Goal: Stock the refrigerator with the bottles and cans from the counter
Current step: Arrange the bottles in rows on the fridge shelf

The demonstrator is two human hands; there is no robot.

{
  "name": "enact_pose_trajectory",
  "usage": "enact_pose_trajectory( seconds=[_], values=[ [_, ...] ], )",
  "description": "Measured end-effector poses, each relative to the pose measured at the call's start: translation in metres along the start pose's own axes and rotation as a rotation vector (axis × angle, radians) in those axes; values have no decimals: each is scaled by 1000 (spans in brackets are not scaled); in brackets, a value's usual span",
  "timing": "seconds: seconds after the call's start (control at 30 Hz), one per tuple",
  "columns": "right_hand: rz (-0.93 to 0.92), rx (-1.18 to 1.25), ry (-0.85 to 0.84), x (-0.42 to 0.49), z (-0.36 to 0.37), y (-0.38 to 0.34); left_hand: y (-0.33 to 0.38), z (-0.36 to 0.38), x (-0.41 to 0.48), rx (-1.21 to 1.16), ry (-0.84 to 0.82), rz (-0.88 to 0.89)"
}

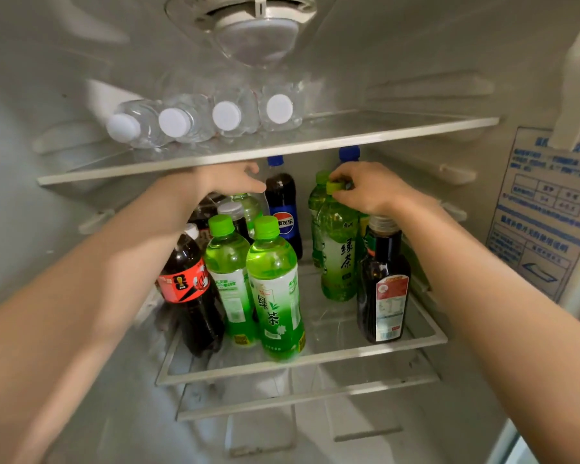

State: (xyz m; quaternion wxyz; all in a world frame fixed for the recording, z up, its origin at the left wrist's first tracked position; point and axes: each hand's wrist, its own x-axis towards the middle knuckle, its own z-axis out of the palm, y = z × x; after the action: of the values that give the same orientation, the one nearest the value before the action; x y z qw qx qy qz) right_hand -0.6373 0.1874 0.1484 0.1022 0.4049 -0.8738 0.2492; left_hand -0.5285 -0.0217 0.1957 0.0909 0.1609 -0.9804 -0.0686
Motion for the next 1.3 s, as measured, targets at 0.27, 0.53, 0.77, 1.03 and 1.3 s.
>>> enact_pose_trajectory(
  seconds=[0.27, 0.53, 0.77, 1.03, 1.3],
  values=[
    [-27, 60, 94, -9, -3, -3, -20, 10, -49, 81, 114, -60],
    [-96, 60, 167, -15, -6, -7, -36, -7, -95, 29, 240, -121],
    [-92, 19, 131, -12, -5, -9, -48, 0, -97, 22, 205, -190],
    [-100, -45, 49, -11, -3, -8, -20, 5, -42, 73, 118, -108],
    [-118, -73, 30, -5, 0, -4, 9, 12, 13, 163, -87, -164]
  ],
)
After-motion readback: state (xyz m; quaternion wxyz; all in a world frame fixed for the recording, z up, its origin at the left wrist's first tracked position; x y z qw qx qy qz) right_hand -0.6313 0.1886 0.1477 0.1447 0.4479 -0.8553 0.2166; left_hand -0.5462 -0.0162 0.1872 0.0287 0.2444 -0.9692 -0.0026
